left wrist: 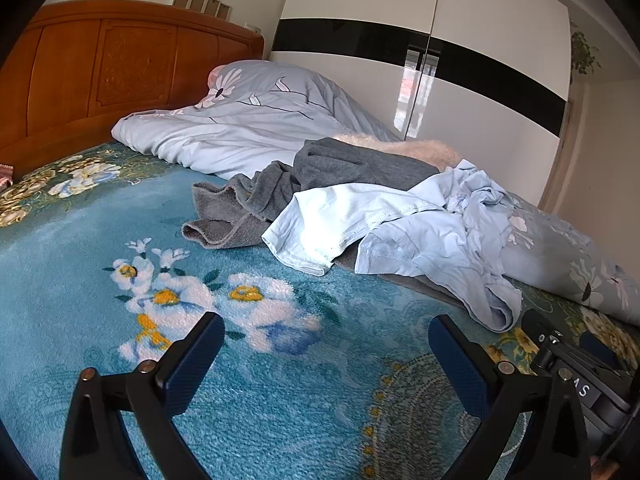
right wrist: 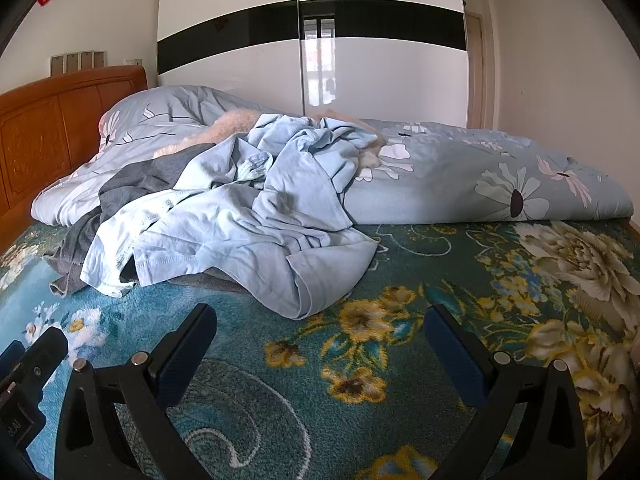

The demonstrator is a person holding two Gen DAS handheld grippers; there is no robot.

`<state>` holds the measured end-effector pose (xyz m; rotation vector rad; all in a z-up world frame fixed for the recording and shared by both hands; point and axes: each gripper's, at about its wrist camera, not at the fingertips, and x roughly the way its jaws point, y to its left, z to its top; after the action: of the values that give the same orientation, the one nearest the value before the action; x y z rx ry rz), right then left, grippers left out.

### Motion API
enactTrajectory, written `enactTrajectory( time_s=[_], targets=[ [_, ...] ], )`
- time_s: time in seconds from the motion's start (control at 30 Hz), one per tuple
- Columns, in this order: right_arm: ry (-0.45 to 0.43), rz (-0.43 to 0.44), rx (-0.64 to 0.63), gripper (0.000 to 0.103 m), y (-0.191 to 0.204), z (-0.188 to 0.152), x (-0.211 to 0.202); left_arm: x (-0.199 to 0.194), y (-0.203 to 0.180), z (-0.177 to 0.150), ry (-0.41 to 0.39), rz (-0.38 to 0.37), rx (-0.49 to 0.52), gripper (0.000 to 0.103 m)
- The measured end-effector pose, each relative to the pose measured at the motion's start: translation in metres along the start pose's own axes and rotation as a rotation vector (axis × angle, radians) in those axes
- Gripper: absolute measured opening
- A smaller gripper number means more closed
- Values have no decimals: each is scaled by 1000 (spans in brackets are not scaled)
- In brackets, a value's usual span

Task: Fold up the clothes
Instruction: 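Move both grippers toward the pile of clothes on the bed, then grasp the light blue shirt with the right gripper and pull it from the pile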

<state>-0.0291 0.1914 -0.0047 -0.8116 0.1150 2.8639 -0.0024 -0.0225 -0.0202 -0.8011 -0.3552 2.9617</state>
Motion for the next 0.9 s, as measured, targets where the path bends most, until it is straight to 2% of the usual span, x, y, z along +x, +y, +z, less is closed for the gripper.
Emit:
enactTrajectory(
  time_s=[0.07,0.23,0.37,0.43,0.47,0.5,0.63,0.67,0.7,0.9],
  targets=[
    [32,24,17,103,-3,1,6,-3,4,0,-11,-16,-20,103],
    [176,76,133,103,-20,6,39,-3,11,1,-17,-35,-58,103],
    [235,104,122,101,-11,18,70,-4,13,0,-19,-46,-68,103],
    [278,121,134,83,-8,22,87,-5,16,0,-24,-58,-81,103],
    [300,121,146,64,-8,24,95,-6,18,0,-26,-68,-92,103],
    [309,100,154,52,-8,26,101,-6,21,0,-27,-82,-106,103],
    [316,90,195,24,-17,31,104,-12,35,-2,-56,-109,-182,103],
    [325,98,225,13,-23,32,101,-15,39,-3,-68,-111,-202,103],
    [323,108,245,8,-27,33,97,-18,43,-3,-79,-113,-223,103],
    [273,262,246,5,-30,47,41,-52,65,-12,-83,-139,-259,103]
  ],
)
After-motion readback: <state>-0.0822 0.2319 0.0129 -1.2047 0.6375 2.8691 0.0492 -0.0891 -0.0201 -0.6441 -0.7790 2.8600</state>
